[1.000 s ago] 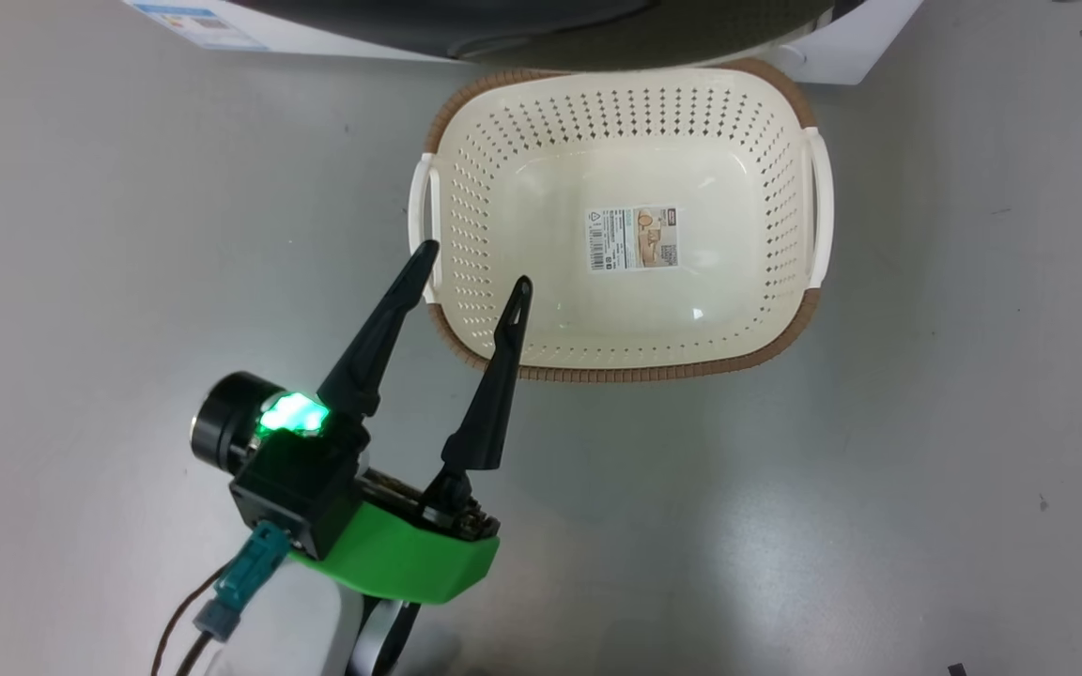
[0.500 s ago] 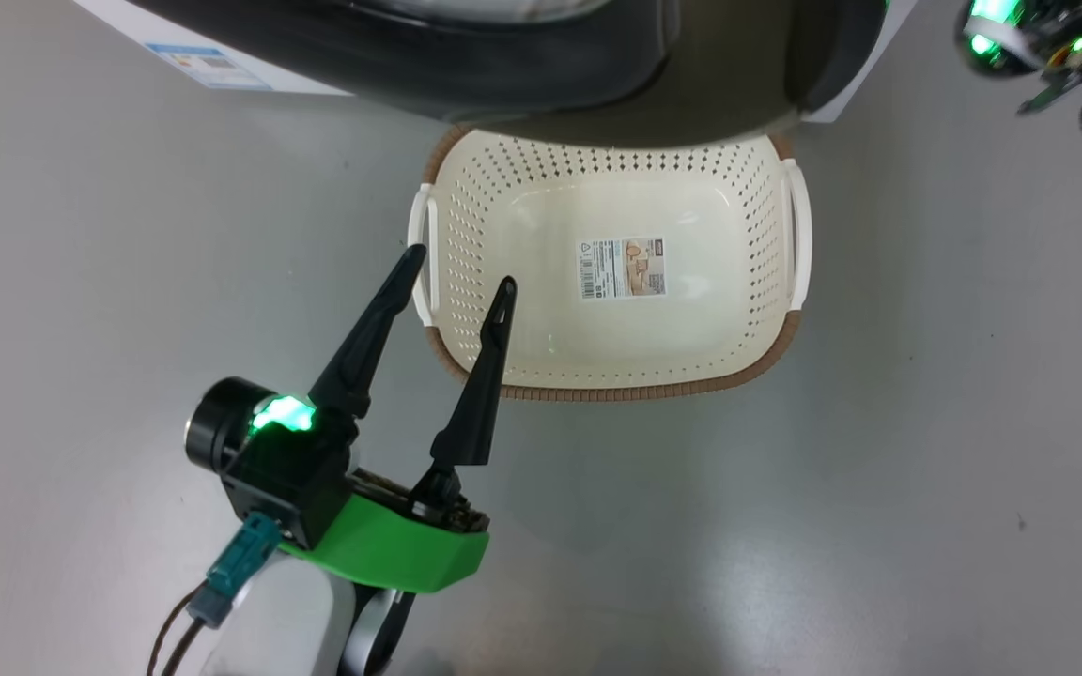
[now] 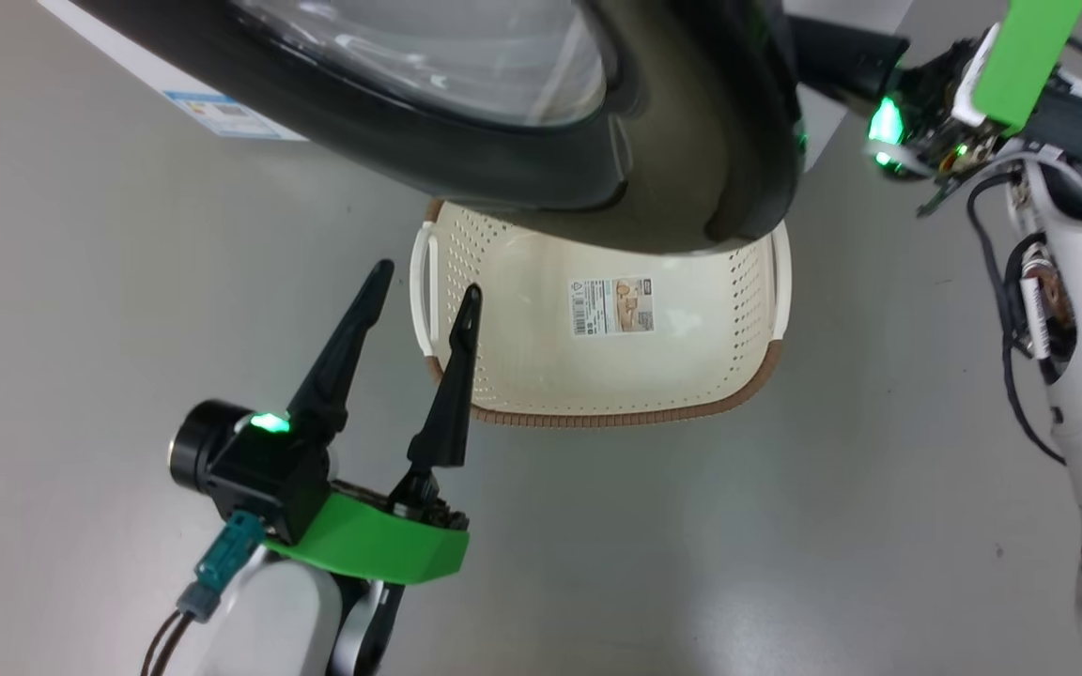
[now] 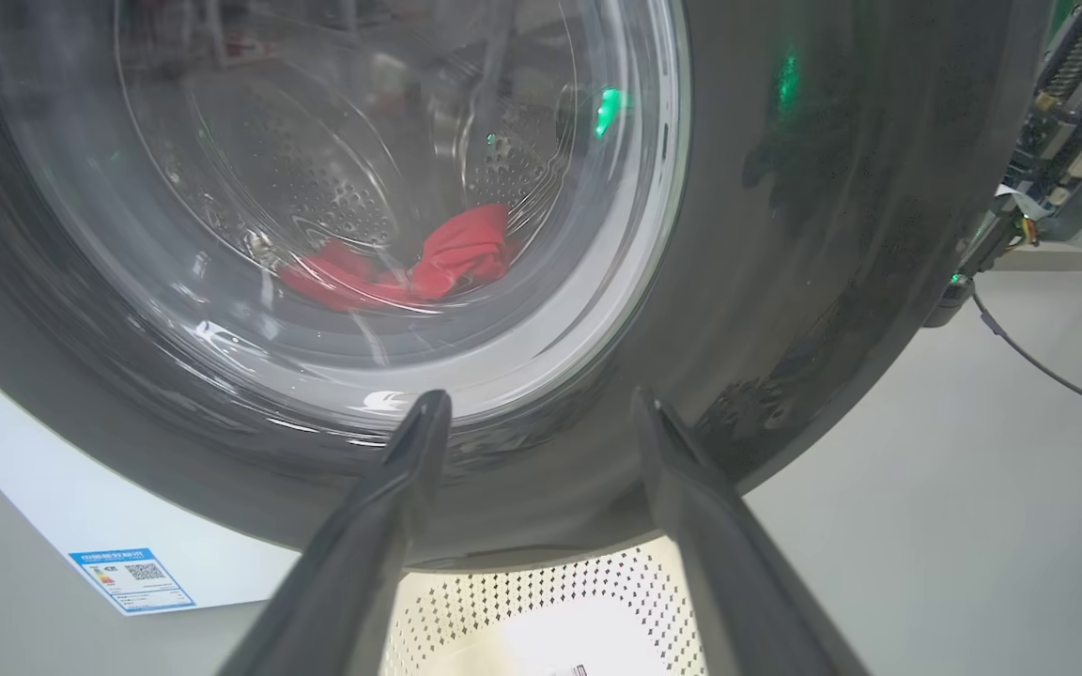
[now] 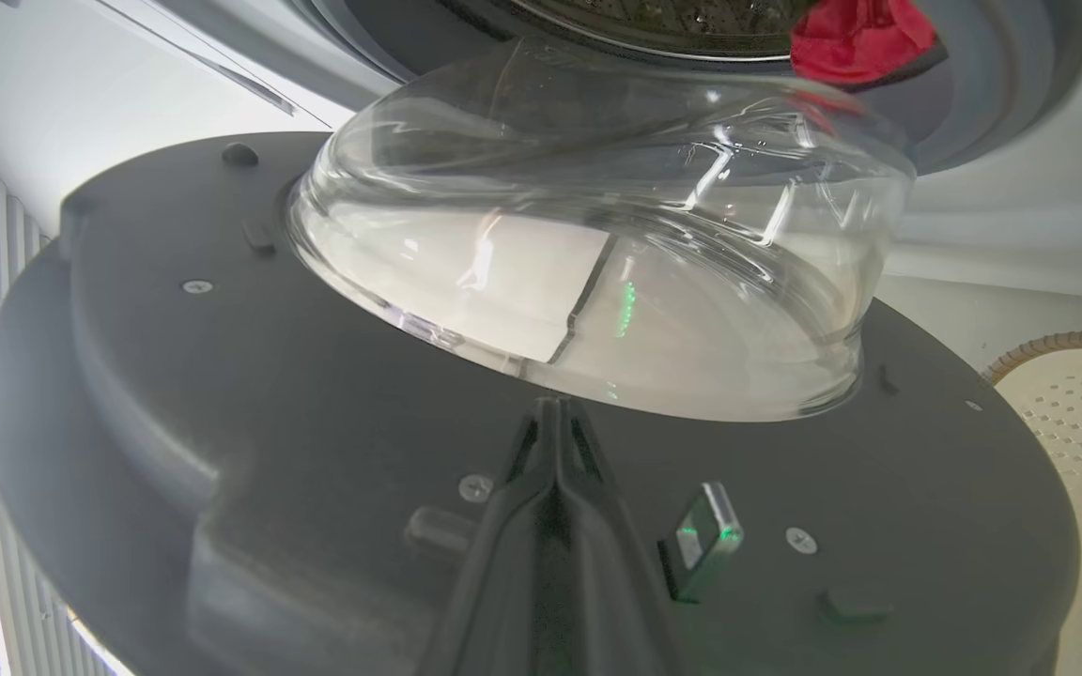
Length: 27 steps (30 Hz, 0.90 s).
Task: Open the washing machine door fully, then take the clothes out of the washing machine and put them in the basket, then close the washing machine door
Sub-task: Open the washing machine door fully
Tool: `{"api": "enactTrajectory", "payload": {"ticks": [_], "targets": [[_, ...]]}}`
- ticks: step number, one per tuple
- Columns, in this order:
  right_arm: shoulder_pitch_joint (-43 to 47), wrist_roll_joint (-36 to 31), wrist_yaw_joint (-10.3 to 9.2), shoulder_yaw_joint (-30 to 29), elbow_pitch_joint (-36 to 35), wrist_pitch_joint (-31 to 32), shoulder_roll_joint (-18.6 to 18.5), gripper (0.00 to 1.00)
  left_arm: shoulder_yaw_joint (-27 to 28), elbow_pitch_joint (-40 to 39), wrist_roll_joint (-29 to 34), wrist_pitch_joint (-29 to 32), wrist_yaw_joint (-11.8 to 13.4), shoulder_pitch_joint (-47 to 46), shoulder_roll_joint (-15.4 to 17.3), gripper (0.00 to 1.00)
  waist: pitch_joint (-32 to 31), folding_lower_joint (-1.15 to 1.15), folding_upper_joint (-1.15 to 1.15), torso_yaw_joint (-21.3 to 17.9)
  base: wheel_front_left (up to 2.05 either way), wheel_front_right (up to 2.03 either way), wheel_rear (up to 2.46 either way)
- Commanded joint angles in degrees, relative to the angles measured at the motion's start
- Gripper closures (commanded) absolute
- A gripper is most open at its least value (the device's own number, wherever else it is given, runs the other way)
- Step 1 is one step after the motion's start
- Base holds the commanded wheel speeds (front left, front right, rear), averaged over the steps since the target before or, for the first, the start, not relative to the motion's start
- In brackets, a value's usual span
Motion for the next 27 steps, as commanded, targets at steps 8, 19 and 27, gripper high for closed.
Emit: {"api": "enactTrajectory", "payload": {"ticks": [8,19,27], "targets": [[3.53,-1.33,0.05,1.79,-1.41,0.63,2.48,1.00,2.65,-0.29,-1.31,-0.28,0.47,2.14,1.03,0.00,-2.19,0.00,0.00,-0.72,0.00,0.00,0.00],[4.73,-3.42,0.05,0.05,-2.35,-6.24,3.36,0.31,3.34,0.86,-2.54,-0.28,0.76,1.95,1.03,0.00,-2.09,0.00,0.00,-1.99,0.00,0.00,0.00],[6.45,-8.66,0.05,-1.99,-7.41,-19.74,2.39,0.00,4.67,1.59,-3.38,-0.28,0.65,1.47,1.03,0.00,-2.01,0.00,0.00,-4.70,0.00,0.00,0.00]]}}
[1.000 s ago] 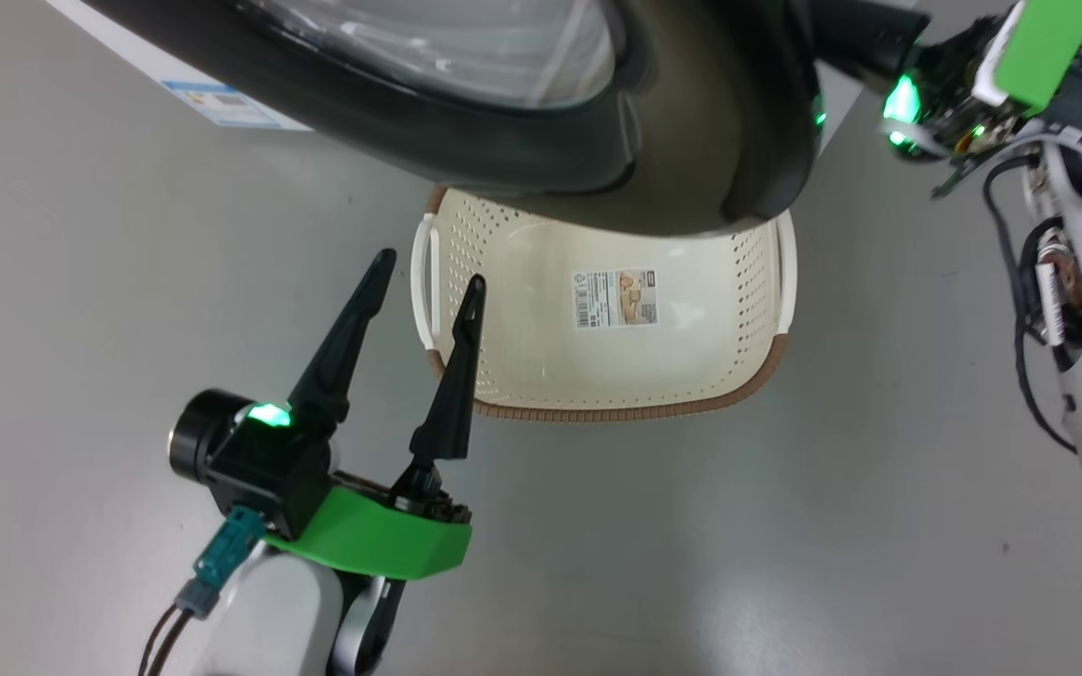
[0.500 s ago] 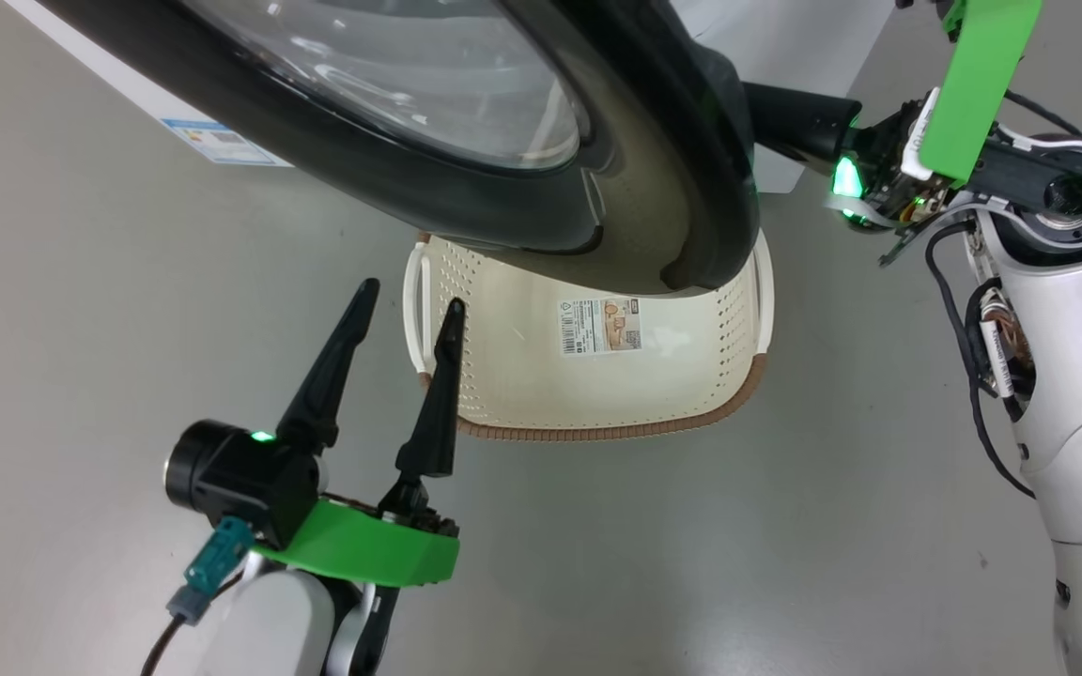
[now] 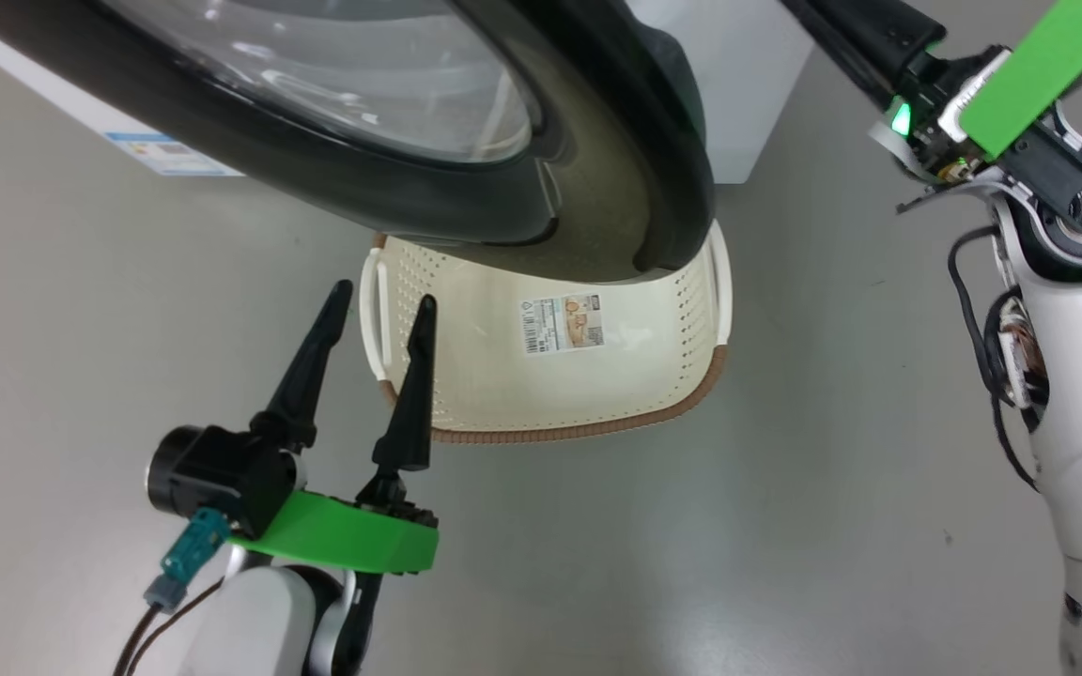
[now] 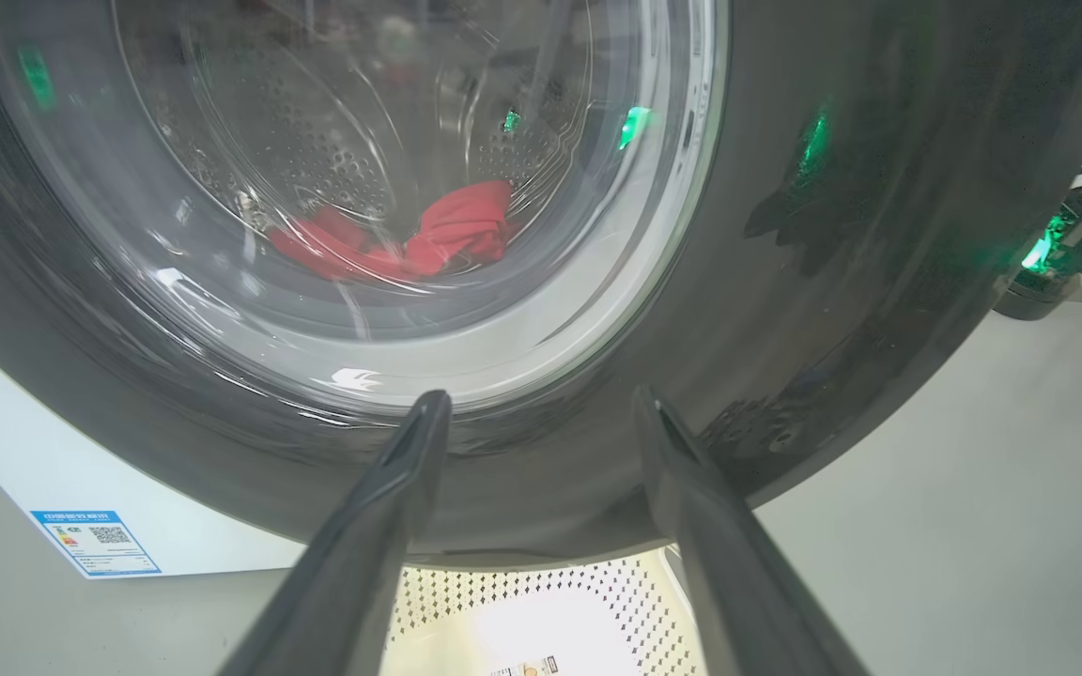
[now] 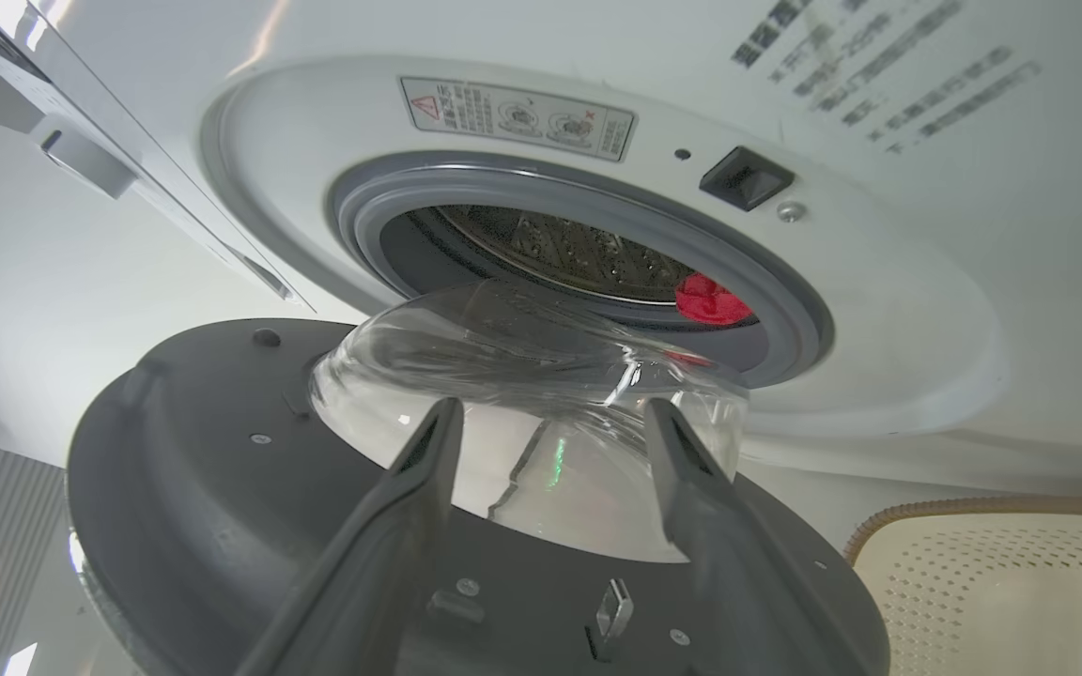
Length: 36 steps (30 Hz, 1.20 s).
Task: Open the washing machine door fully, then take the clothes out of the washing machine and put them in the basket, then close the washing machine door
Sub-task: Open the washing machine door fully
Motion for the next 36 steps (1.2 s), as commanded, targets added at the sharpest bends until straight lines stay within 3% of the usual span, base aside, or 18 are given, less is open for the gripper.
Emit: {"api": "enactTrajectory", "payload": {"ticks": [1,6,11,16,21,26,36], "targets": [[1.30,-1.61,0.05,0.56,-2.49,-1.33,0.27,0.00,2.21,-0.99,-0.52,-0.28,0.13,0.02,1.03,0.00,-0.12,0.00,0.00,-0.86,0.00,0.00,0.00],[5.69,-8.18,0.05,5.02,-7.19,-12.19,-3.78,0.00,3.31,-0.69,-0.39,-0.28,-0.13,0.08,1.03,0.00,-0.67,0.00,0.00,-2.68,0.00,0.00,0.00],[9.50,-16.47,0.05,13.90,-8.88,-25.51,-10.09,0.00,4.59,-0.73,0.10,-0.28,-0.37,0.51,1.03,0.00,-1.40,0.00,0.00,-4.42,0.00,0.00,0.00],[10.97,-22.15,0.05,22.53,-6.10,-39.01,-14.87,0.00,5.74,-0.76,0.63,-0.28,-0.72,1.07,1.03,0.00,-2.19,0.00,0.00,-5.97,0.00,0.00,0.00],[11.58,-26.41,0.05,26.64,-0.05,-48.12,-16.91,0.00,7.03,-0.39,1.07,-0.28,-1.21,1.93,1.03,0.00,-3.61,0.00,0.00,-7.28,0.00,0.00,0.00],[12.65,-33.24,0.05,22.88,3.47,-49.63,-15.43,0.00,8.68,-0.26,1.56,-0.28,-1.64,2.96,1.03,0.00,-5.05,0.00,0.00,-8.54,0.00,0.00,0.00],[20.48,-50.50,0.05,10.14,-2.49,-49.68,-9.69,0.00,10.56,-0.75,2.20,-0.28,-1.98,4.40,1.03,0.00,-6.80,0.00,0.00,-9.81,0.00,0.00,0.00]]}}
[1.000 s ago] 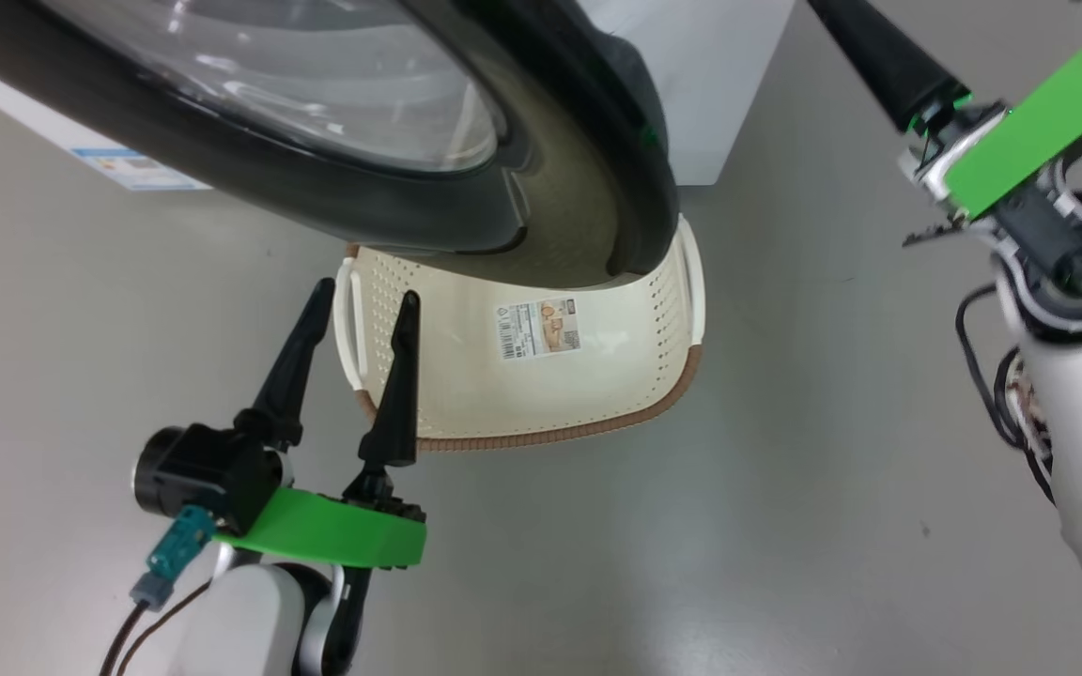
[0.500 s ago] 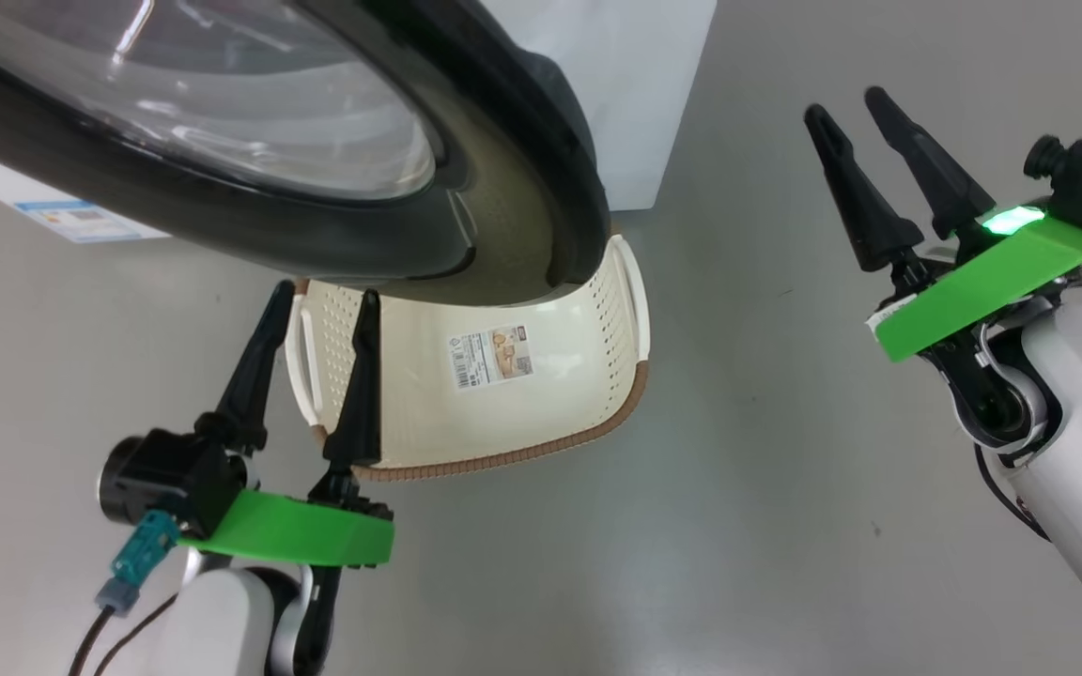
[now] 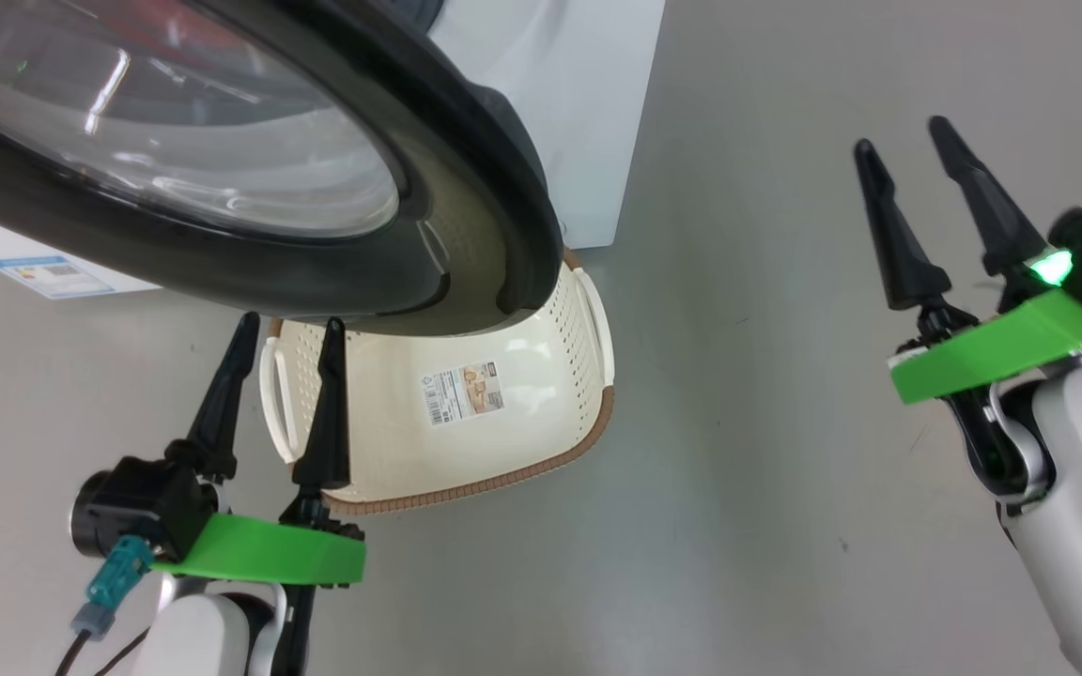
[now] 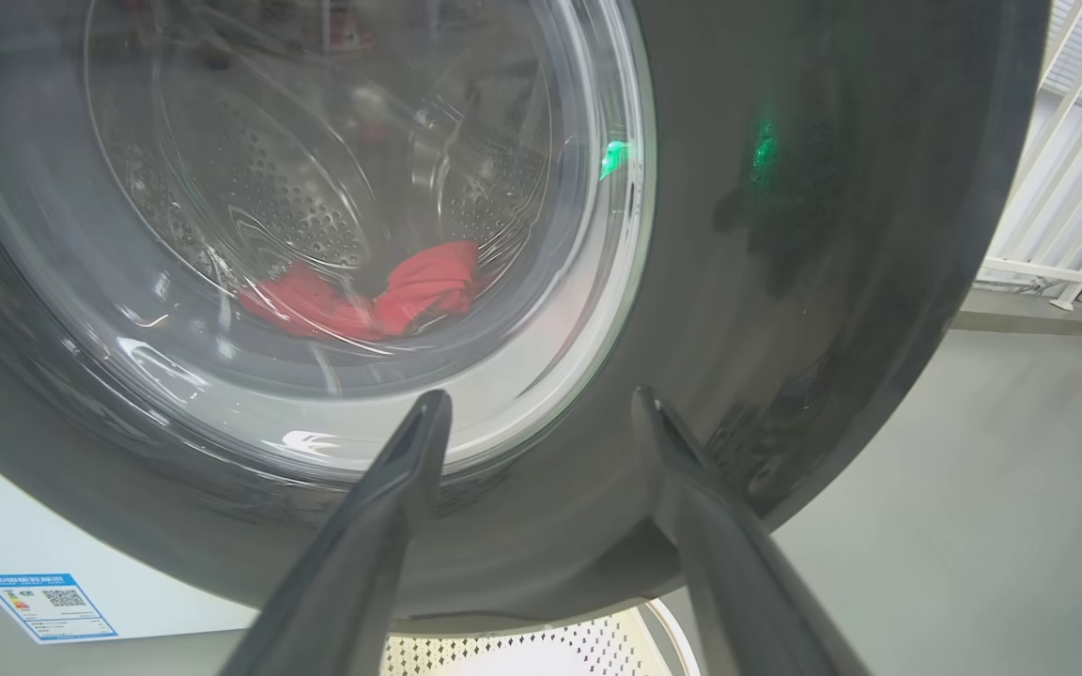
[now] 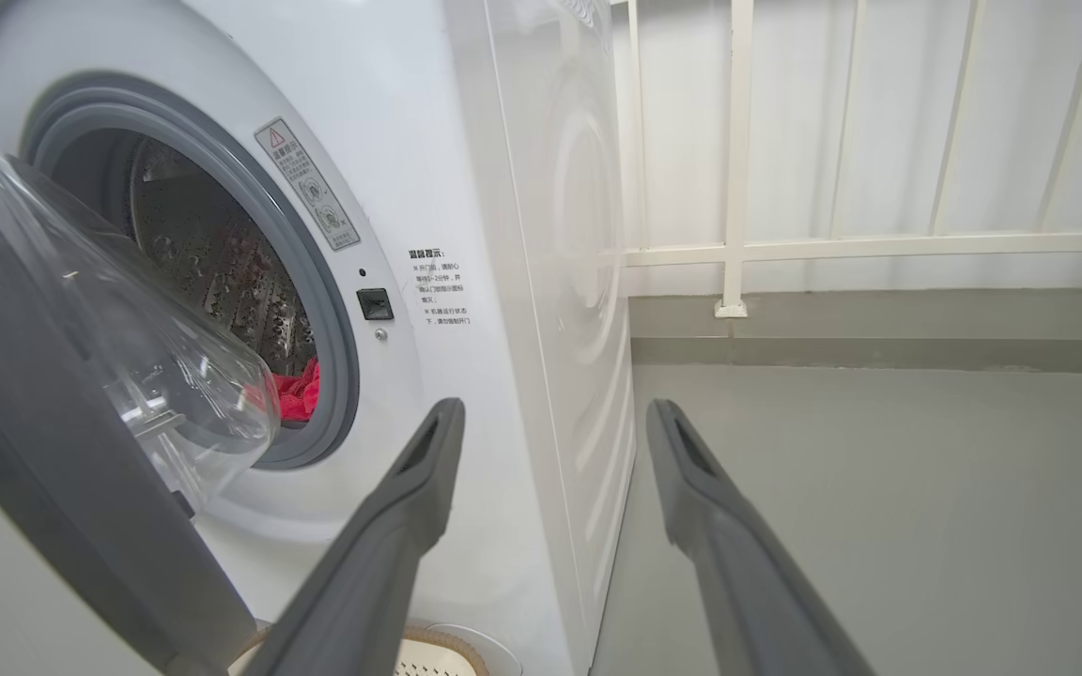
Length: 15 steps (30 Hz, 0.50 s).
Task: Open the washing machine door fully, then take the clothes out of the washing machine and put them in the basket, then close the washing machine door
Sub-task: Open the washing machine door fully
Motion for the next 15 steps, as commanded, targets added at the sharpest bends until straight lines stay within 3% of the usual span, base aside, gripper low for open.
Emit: {"api": "enactTrajectory", "payload": {"ticks": [1,10,15], "targets": [[2.09,-1.86,0.03,-0.82,-2.34,-0.35,0.42,0.00,2.05,-1.57,0.60,-0.28,-0.41,0.74,0.99,0.00,-0.38,0.00,0.00,-0.22,0.00,0.00,0.00],[11.89,-10.13,0.03,-8.44,-12.47,-0.35,4.59,0.00,2.65,-2.46,0.89,-0.28,-0.77,1.67,0.99,0.00,-1.03,0.00,0.00,0.15,0.00,0.00,0.00],[15.37,-12.93,0.03,-8.90,-14.45,-0.35,5.54,0.00,2.75,-2.43,1.11,-0.28,-0.95,2.23,0.99,0.00,-1.59,0.00,0.00,0.14,0.00,0.00,0.00]]}}
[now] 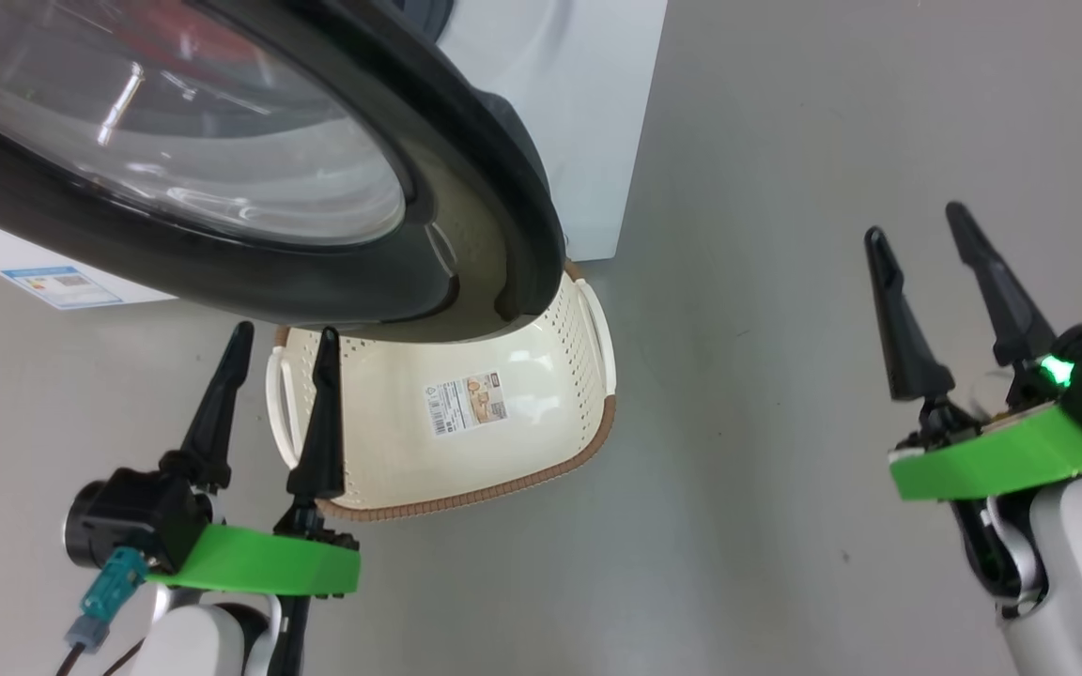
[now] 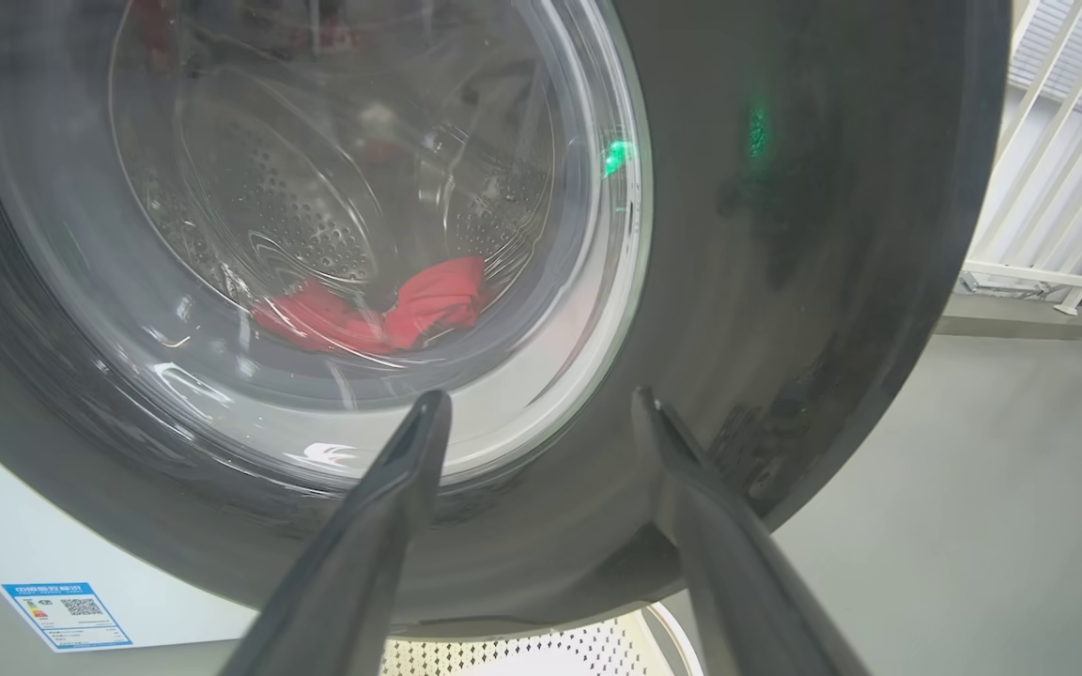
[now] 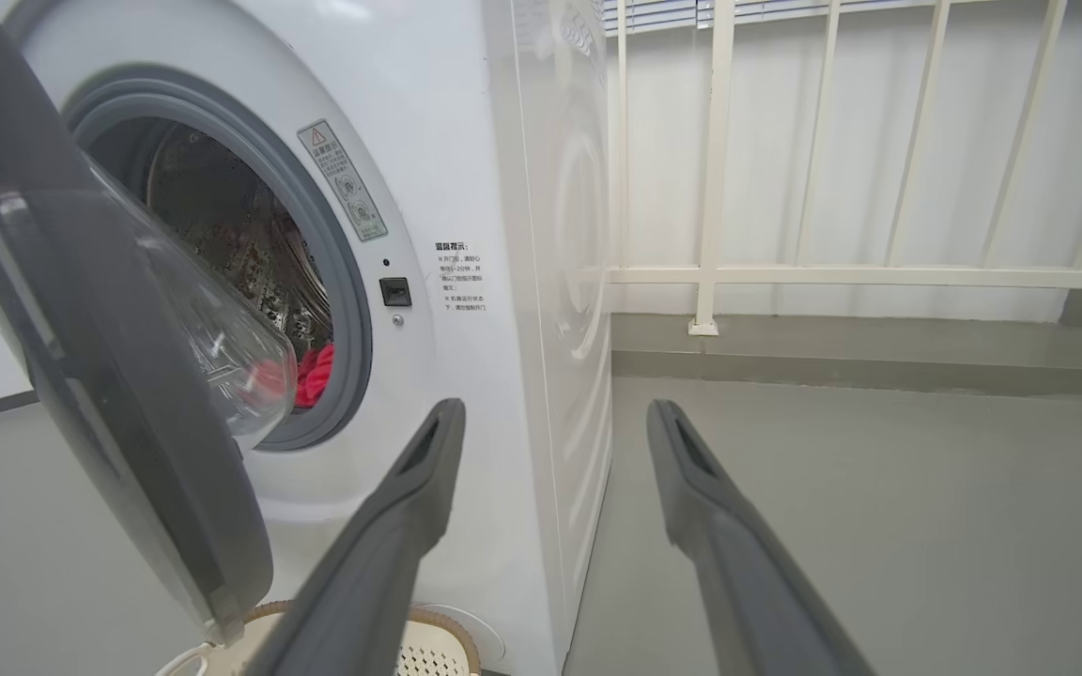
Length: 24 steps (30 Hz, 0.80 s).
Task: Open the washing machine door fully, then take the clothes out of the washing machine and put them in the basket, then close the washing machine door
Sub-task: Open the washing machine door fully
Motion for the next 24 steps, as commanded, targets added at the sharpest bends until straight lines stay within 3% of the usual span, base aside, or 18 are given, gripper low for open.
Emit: {"api": "enactTrajectory", "payload": {"ticks": [1,24], "targets": [[1.51,-0.75,0.03,0.62,-2.16,-0.35,0.02,0.00,1.91,-1.62,0.68,-0.28,-0.48,1.11,0.99,0.00,-0.28,0.00,0.00,0.05,0.00,0.00,0.00],[6.66,-3.34,0.03,1.79,-3.33,-0.36,3.05,0.00,2.57,-1.99,0.58,-0.28,-0.28,2.71,0.99,0.00,-1.38,0.00,0.00,-0.20,0.00,0.00,0.00]]}}
